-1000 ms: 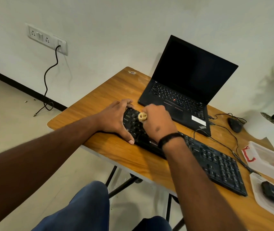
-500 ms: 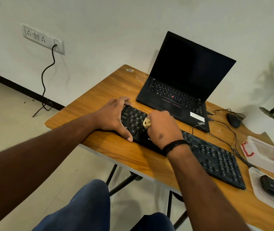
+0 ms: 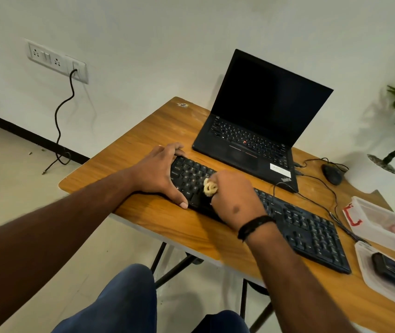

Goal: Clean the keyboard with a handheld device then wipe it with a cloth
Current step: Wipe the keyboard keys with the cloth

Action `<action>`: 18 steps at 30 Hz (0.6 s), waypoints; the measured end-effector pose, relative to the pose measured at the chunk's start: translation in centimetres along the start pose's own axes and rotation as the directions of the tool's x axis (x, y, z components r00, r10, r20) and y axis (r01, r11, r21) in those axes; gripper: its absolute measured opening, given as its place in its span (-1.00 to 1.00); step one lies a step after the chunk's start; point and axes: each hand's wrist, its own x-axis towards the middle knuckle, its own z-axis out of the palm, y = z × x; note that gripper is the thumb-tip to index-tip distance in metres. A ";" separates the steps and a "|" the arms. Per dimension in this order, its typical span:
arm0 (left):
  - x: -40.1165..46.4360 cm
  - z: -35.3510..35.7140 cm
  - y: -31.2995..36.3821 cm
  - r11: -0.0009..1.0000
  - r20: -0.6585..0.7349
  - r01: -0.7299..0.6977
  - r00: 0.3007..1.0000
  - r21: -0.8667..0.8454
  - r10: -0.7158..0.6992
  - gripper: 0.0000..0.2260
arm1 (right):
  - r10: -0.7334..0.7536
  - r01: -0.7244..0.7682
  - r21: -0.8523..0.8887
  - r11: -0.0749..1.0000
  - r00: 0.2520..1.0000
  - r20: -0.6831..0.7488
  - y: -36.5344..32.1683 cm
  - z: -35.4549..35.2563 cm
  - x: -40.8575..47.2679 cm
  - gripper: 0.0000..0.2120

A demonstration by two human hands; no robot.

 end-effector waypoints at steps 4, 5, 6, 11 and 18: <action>-0.1 -0.1 0.1 1.000 0.000 -0.002 1.000 -0.008 0.002 0.40 | 0.170 -0.156 0.095 0.983 0.971 -0.170 0.7 0.2 2.9 -0.81; -0.2 0.0 0.1 1.000 -0.005 0.002 1.000 -0.003 -0.002 0.40 | 0.164 -0.154 0.081 0.985 0.977 -0.136 0.0 0.9 3.0 -0.83; -0.1 0.0 0.2 1.000 -0.013 0.004 1.000 0.004 -0.004 0.39 | 0.145 -0.140 0.047 0.989 0.984 -0.107 -0.8 1.8 2.7 -0.83; 0.0 0.0 0.4 1.000 -0.033 0.007 0.999 0.011 -0.007 0.33 | 0.006 -0.011 -0.059 0.998 0.996 -0.087 -2.2 2.7 -0.9 -0.81; -0.1 0.0 0.4 1.000 -0.009 0.010 1.000 0.000 -0.010 0.37 | 0.092 -0.091 0.107 0.990 0.996 -0.003 1.7 -1.3 0.4 -0.82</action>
